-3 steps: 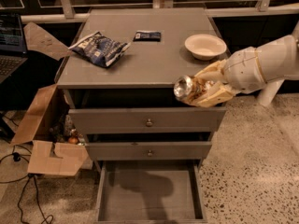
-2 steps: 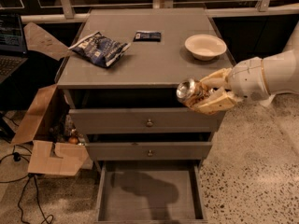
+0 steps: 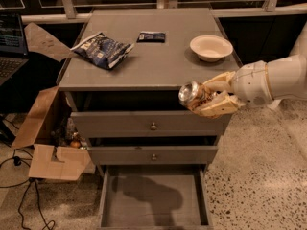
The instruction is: Place orange can into bottom drawer
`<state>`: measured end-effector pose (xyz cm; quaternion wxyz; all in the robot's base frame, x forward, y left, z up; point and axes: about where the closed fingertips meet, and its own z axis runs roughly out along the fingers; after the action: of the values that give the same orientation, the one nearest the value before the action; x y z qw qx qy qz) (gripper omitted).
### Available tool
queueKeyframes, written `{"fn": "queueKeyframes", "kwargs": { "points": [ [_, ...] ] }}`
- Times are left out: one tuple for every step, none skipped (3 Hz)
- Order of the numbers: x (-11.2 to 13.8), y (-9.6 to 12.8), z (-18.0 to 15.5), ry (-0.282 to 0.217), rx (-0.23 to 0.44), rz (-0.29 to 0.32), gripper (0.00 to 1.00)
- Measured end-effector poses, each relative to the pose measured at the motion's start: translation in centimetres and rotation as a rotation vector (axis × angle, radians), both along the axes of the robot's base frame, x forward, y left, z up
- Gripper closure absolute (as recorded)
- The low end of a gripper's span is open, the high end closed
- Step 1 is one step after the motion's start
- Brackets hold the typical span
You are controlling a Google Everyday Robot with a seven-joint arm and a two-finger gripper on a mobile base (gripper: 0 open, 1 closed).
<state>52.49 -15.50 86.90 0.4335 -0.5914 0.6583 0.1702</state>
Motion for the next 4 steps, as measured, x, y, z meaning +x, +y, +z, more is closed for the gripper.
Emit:
{"fn": "queueKeyframes", "kwargs": {
  "points": [
    [-0.1,2.1,-3.7,0.079,0.136,-0.033,1.00],
    [-0.5,5.5,-8.4,0.193,0.297,-0.040,1.00],
    [-1.2,8.7,-12.0,0.278,0.387,-0.023,1.00],
    [-1.5,10.7,-15.7,0.331,0.417,-0.037,1.00]
  ]
}}
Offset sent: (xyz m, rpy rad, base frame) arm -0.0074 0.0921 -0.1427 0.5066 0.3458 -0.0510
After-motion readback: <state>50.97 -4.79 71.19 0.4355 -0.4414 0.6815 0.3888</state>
